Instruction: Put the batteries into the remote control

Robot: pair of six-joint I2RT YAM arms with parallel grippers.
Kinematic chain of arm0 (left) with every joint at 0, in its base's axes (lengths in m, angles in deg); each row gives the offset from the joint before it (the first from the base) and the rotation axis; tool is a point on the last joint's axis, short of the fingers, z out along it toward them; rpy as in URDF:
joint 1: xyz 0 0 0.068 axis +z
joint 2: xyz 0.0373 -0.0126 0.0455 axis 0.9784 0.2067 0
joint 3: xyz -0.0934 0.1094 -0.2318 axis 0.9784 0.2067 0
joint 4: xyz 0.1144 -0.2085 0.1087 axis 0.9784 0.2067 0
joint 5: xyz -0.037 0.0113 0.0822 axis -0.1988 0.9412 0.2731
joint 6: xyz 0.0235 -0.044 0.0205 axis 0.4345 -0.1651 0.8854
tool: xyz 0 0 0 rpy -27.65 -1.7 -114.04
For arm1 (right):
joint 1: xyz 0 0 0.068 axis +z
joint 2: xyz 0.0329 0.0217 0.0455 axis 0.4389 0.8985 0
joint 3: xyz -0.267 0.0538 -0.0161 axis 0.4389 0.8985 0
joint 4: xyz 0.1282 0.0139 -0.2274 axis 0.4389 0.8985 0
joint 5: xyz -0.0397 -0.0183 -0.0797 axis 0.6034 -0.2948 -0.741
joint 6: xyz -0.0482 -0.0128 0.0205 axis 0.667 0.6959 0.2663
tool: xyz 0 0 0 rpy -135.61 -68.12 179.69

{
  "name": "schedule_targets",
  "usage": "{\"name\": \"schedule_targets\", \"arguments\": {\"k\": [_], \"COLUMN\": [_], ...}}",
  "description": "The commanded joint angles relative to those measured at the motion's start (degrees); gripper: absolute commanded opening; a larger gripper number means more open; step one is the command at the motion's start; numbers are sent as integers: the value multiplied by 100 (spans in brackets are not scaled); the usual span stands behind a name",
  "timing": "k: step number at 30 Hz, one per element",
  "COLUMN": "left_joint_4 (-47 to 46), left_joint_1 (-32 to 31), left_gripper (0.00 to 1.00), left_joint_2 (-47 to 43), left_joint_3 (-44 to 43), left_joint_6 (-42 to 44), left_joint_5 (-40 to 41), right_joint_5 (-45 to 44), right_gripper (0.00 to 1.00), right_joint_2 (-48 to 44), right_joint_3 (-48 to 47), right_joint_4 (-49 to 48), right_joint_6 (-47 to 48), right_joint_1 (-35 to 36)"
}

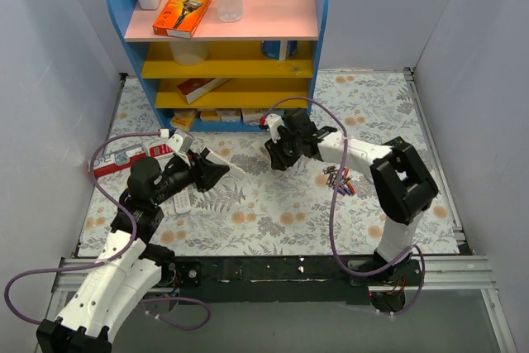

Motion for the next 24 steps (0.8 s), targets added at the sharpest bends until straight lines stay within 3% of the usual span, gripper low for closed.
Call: {"name": "schedule_targets", "arguments": {"k": [1,5,13,18,24], "left_joint_4": [-119,-145,-207,-216,-268], "left_joint_1": [20,28,20,20,20], "left_gripper": [0,0,0,0,0], "left_joint_2": [-138,-226,-235,-191,-112], "left_joint_3": [2,19,19,20,37], "left_joint_6": [-3,-21,-38,-38,-82], "left_joint_5": [-35,-122,-360,-456,-676], "right_joint_5": [-424,-687,-741,-162,1226], "right_gripper": [24,30,69,77,82], "right_joint_2": [703,1213,1417,390,-1289], "right_joint_3": [-914,-1274,-1451,-872,218], "right_joint_4": [657,859,965,553,-282], "right_joint_6": [446,482,517,456,350], "right_joint_1": [4,13,13,13,13]}}
